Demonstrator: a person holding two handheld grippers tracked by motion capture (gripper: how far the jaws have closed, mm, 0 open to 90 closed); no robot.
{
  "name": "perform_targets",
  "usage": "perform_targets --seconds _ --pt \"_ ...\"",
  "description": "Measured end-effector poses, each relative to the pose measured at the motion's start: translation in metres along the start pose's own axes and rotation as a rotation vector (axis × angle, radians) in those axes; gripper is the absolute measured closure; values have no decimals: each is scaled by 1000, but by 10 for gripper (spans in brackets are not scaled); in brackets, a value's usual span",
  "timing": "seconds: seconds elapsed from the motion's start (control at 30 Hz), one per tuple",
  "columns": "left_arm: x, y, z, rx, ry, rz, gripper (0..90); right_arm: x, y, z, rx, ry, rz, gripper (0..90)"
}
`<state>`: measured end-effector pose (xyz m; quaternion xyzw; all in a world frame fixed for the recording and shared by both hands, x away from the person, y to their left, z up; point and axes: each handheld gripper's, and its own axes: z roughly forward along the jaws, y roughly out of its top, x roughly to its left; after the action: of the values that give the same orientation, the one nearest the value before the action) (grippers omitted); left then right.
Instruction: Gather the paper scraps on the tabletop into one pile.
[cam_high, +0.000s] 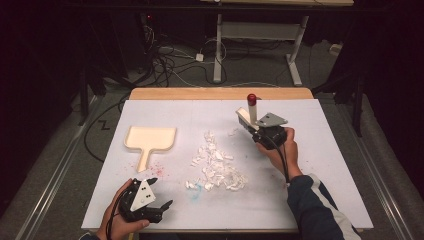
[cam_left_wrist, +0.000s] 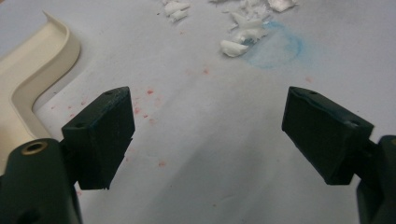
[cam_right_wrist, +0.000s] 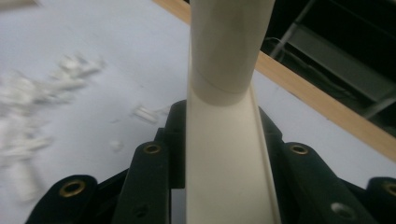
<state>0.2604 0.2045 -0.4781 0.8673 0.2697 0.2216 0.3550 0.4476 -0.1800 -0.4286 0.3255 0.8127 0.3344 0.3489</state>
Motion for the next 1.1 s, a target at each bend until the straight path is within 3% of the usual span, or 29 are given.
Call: perform_targets --seconds 0.03,0.1,0.27,0.3,0.43,0.53,0.57,0.63,0.73,0.8,1.03,1.07,1.1 --pt "0 0 1 2 -4 -2 160 4 1 14 30 -26 -29 680" --pt "0 -1 1 5 -7 -1 160 7 2 26 45 -22 -14 680" --pt "1 -1 1 3 -13 -8 160 16 9 40 34 -8 14 680" --pt "1 -1 2 5 -20 -3 160 22 13 45 16 23 24 680" --pt "1 -1 2 3 -26 -4 160 36 21 51 -8 70 18 679" --pt "1 -1 3 1 -29 -4 160 44 25 53 -21 103 -2 678" --pt "0 -1 3 1 -31 0 160 52 29 54 -33 140 -20 678" --pt "0 -1 3 1 -33 1 160 60 32 54 -45 160 -57 678" --pt "0 -1 3 4 -34 5 160 66 35 55 -55 193 -74 678" --pt "0 -1 2 2 -37 6 160 72 35 54 -68 258 -77 675" --pt "-1 -1 2 1 -35 3 160 78 29 40 -107 404 -150 672" --pt "-1 -1 2 1 -35 3 160 78 29 40 -107 404 -150 672" --pt "-1 -1 2 6 -35 6 160 79 26 33 -122 457 -184 673"
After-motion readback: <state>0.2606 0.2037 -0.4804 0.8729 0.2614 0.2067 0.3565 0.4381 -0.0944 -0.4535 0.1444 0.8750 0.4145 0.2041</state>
